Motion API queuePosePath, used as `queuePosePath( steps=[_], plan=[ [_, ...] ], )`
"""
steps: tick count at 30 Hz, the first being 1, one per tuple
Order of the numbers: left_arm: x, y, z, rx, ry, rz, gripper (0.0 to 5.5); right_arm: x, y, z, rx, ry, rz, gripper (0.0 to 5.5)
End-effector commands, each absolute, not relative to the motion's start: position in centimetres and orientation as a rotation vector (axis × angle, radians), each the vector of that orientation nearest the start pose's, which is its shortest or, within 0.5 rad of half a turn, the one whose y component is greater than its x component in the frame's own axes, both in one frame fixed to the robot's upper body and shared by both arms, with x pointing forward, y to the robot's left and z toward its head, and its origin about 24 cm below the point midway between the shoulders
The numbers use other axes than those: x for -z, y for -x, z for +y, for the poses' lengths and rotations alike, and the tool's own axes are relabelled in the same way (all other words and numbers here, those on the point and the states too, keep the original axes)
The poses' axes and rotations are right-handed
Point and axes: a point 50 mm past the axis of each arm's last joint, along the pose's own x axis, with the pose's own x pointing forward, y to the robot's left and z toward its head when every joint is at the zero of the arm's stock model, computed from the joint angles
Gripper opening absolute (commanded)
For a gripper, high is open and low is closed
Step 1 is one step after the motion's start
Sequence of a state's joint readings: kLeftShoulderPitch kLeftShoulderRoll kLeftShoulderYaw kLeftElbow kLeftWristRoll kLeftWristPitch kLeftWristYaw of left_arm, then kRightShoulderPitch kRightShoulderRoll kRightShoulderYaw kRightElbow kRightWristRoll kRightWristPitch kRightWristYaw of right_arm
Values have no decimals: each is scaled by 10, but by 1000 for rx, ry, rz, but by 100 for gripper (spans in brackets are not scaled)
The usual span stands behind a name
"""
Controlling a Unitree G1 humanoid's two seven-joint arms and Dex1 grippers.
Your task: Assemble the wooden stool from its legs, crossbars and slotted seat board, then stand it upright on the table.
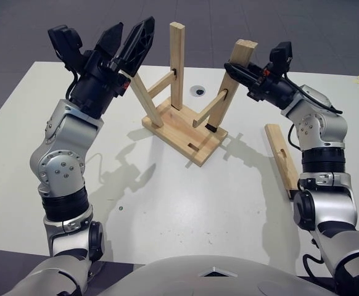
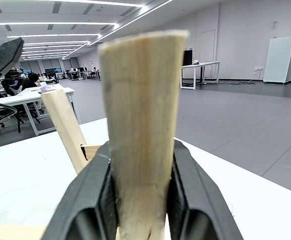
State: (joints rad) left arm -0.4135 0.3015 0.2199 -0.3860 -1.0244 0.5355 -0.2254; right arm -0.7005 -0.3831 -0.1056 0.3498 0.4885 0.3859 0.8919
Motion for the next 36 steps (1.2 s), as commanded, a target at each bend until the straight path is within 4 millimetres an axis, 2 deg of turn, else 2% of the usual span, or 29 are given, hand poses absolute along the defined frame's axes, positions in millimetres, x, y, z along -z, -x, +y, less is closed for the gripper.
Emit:
queuePosePath(
  steps=[1, 4, 7, 11, 14, 18, 20, 22, 24, 27, 31, 33, 36],
  plan=[
    [-222, -273, 157, 708, 525, -332, 540, -176, -352, -164, -904, -153, -107, 103],
    [-222, -273, 157, 710, 525, -332, 540, -184, -356, -165, -880, -151, -138, 103],
    [-222, -272, 156, 711, 524, -333, 540, -178, -353, -166, -879, -142, -113, 103],
    [-223, -271, 158, 702, 522, -336, 540, -146, -335, -166, -909, -113, 19, 103],
    [-222, -270, 158, 696, 523, -335, 540, -115, -313, -170, -875, -100, 149, 103],
    [-220, -268, 158, 685, 525, -330, 540, -89, -302, -184, -665, -153, 336, 103],
    [-219, -268, 157, 681, 525, -327, 540, -78, -299, -186, -612, -114, 432, 103],
    [-219, -268, 156, 685, 525, -328, 540, -79, -302, -188, -555, -86, 480, 103],
    [-220, -269, 156, 688, 522, -327, 540, -90, -313, -192, -483, -104, 487, 103],
    [-220, -270, 156, 689, 516, -328, 540, -101, -321, -192, -485, -59, 515, 103],
    [-220, -269, 153, 697, 510, -328, 540, -83, -298, -188, -494, 30, 630, 103],
    [-218, -268, 155, 685, 516, -329, 540, -73, -286, -189, -480, 9, 666, 104],
    [-217, -267, 158, 673, 519, -326, 540, -72, -281, -190, -453, -18, 645, 105]
  ],
)
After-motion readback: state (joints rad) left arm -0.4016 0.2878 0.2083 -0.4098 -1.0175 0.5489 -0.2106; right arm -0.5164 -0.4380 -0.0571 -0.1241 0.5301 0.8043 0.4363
